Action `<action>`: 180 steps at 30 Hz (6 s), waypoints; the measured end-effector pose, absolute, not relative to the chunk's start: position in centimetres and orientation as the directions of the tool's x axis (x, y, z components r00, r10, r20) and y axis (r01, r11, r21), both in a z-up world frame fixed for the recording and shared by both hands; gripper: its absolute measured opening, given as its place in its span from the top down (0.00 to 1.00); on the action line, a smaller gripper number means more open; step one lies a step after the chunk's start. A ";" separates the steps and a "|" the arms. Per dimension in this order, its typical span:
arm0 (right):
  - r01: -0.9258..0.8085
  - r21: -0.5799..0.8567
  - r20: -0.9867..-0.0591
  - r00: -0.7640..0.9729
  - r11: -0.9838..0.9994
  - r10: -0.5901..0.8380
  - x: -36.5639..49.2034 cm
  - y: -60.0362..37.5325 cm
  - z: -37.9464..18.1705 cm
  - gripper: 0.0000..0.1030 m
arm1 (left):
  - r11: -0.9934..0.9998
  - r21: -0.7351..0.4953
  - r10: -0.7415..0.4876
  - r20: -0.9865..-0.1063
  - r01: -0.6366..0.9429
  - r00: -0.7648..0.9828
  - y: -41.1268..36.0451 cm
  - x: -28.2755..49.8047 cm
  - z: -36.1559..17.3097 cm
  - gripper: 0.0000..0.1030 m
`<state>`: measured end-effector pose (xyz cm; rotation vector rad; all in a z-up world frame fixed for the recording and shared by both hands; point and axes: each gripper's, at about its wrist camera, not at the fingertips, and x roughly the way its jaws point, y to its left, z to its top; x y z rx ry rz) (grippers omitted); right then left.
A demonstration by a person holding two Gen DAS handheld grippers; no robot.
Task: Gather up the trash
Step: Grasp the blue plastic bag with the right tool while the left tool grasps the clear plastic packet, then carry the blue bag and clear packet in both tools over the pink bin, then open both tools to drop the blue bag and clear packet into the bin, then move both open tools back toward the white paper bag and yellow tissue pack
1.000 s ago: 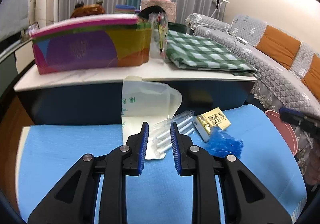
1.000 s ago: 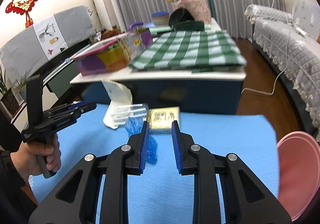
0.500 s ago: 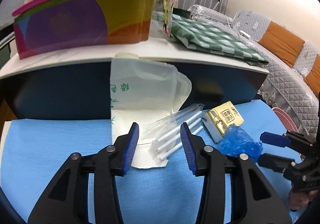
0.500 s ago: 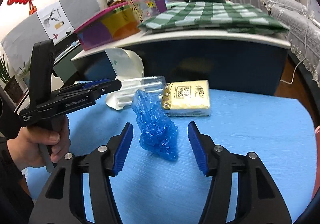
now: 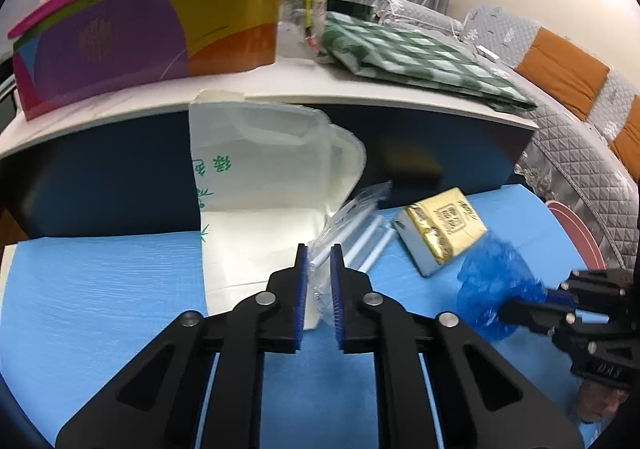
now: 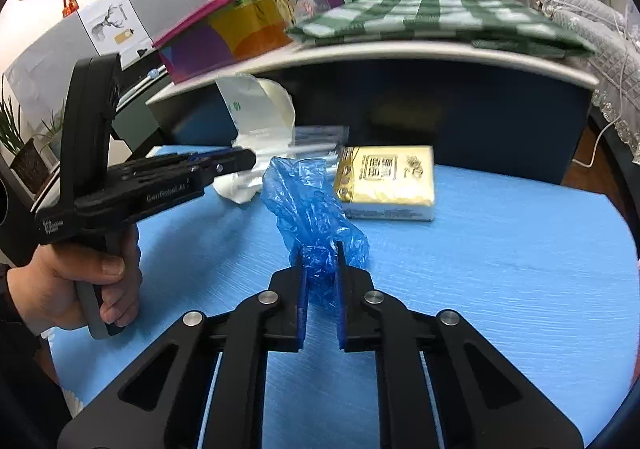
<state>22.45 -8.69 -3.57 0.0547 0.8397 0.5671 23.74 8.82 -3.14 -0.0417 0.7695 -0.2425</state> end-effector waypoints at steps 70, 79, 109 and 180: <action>-0.029 0.254 -0.509 0.846 0.967 0.159 14.7 -41.8 12.2 0.90 | 0.978 -0.090 -0.206 -0.554 0.188 0.807 -13.7 9.1 8.4 0.95; 0.008 0.216 -0.527 0.843 0.976 0.110 16.1 -43.2 10.7 0.90 | 0.976 -0.071 -0.208 -0.566 0.204 0.798 -16.7 10.7 7.3 0.95; 0.119 0.253 -0.556 0.830 0.960 0.044 18.1 -47.7 8.9 0.90 | 0.936 -0.054 -0.311 -0.589 0.348 0.746 -26.1 14.9 5.8 0.95; -0.072 0.222 -0.523 0.833 0.972 0.182 19.6 -28.5 12.9 0.44 | 0.988 -0.069 -0.155 -0.537 0.139 0.830 0.7 16.9 10.1 0.66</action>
